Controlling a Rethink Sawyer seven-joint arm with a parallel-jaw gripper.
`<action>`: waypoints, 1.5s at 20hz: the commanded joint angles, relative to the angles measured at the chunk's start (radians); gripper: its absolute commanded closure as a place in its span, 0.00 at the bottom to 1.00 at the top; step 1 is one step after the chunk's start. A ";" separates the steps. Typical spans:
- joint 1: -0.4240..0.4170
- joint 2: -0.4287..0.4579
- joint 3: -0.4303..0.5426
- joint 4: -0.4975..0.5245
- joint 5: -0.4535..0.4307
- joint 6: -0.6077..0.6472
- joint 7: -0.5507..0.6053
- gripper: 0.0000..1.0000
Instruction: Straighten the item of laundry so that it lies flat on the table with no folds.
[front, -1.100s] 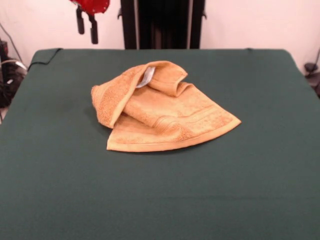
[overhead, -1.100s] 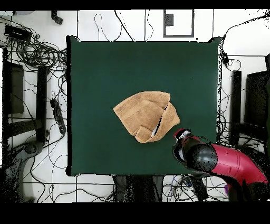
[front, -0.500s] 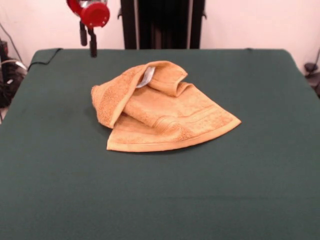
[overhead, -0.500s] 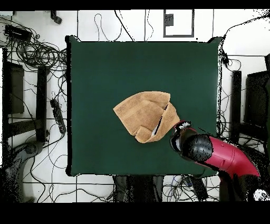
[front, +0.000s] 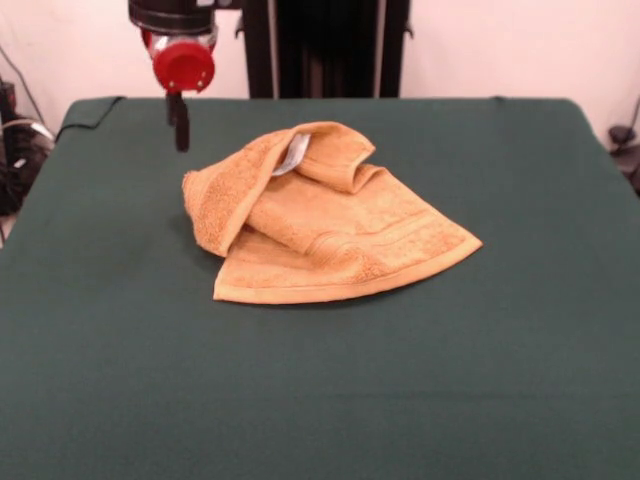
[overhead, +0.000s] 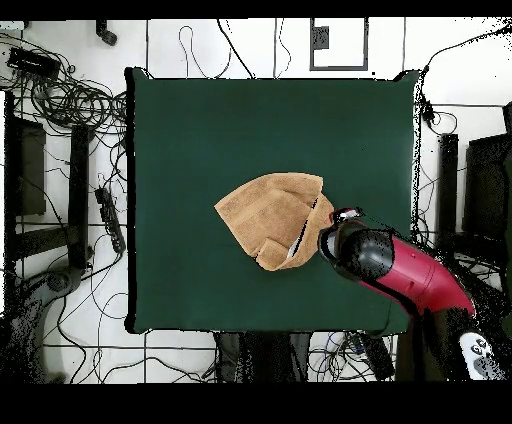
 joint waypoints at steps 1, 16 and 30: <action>0.096 0.123 -0.056 -0.136 0.161 -0.034 0.312 0.00; 0.167 0.226 -0.034 -0.252 0.308 0.002 0.239 0.00; 0.148 0.219 0.064 -0.305 0.122 0.113 -0.137 0.00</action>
